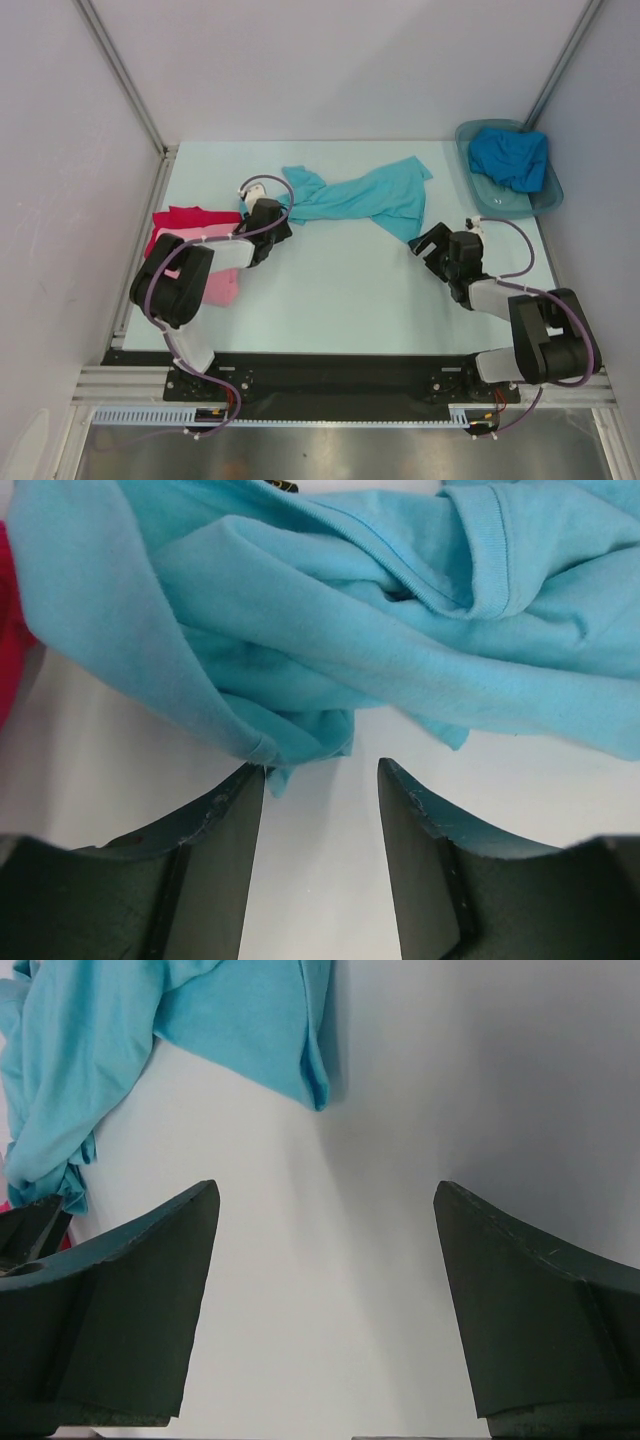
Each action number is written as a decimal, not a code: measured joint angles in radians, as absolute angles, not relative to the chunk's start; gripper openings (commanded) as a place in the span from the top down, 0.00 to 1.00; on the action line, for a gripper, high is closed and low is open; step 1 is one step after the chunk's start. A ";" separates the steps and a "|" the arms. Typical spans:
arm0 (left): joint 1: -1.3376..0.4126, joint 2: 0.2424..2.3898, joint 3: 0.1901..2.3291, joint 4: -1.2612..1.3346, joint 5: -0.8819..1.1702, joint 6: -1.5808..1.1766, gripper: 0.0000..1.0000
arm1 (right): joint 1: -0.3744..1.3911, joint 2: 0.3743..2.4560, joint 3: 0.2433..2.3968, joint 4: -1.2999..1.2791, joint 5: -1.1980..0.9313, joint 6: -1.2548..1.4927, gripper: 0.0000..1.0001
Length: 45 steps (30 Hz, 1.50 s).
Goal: Fold and stack the t-shirts
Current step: Flatten the tshirt out
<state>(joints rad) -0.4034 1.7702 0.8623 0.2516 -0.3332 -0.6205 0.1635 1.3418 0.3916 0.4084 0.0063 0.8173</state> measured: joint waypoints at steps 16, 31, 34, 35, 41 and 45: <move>-0.382 1.752 0.837 0.224 -0.313 -0.645 0.44 | 0.163 1.645 0.582 0.558 -0.070 0.891 0.09; -0.374 1.777 0.825 0.273 -0.292 -0.666 0.48 | 0.170 1.729 0.648 0.593 -0.079 0.916 0.17; -0.374 1.781 0.825 0.285 -0.283 -0.673 0.51 | 0.171 1.741 0.649 0.611 -0.081 0.916 0.22; -0.374 1.781 0.825 0.284 -0.281 -0.674 0.56 | 0.171 1.743 0.649 0.614 -0.081 0.916 0.27; -0.373 1.786 0.824 0.279 -0.270 -0.682 0.92 | 0.171 1.743 0.641 0.613 -0.085 0.918 0.96; -0.373 1.786 0.821 0.275 -0.262 -0.682 0.99 | 0.171 1.742 0.633 0.599 -0.084 0.925 1.00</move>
